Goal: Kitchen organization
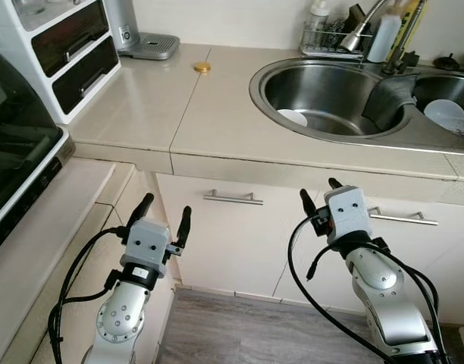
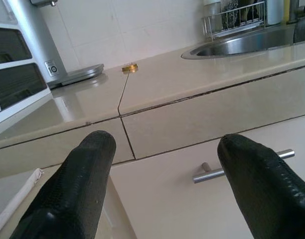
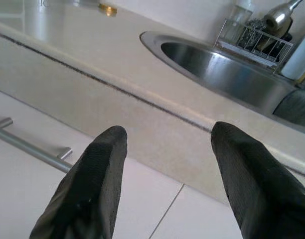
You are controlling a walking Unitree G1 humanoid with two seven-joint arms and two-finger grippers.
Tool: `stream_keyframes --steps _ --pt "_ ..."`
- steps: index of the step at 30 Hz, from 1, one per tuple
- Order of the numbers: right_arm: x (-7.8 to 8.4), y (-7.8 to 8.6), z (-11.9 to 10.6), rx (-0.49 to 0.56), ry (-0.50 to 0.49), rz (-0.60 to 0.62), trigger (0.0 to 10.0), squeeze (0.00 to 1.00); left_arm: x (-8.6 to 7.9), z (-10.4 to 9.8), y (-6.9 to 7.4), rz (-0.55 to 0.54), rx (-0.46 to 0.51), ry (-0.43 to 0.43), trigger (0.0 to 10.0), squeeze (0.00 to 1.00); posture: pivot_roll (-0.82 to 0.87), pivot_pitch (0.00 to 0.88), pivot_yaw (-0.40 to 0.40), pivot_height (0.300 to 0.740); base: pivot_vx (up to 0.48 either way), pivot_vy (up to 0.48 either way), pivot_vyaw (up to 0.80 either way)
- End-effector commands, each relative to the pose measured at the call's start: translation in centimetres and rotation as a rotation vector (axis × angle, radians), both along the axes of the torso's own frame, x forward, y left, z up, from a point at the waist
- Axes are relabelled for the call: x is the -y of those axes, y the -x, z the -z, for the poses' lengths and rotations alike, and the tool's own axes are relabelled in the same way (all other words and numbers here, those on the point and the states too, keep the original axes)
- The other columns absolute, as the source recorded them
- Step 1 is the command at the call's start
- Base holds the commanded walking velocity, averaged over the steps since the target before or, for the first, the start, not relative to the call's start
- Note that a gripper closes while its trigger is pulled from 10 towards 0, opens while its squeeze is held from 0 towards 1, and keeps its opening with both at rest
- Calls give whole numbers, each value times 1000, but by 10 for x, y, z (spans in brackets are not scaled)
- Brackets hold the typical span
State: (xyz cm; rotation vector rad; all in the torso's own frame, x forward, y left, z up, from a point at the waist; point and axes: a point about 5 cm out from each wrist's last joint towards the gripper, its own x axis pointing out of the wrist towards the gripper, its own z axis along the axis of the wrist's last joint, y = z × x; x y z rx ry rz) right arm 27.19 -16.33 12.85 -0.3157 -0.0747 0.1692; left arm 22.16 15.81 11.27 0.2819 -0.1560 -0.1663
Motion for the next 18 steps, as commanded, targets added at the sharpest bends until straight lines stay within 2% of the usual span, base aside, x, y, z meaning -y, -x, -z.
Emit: stream_keyframes --steps 1,18 --pt "2 1 -5 13 14 16 10000 0 1 -3 -2 4 2 -2 10000 0 33 0 -32 740 0 0 0" --pt "1 1 -4 3 11 18 10000 0 2 -4 -2 -1 -1 1 10000 0 34 10 -32 740 0 0 0"
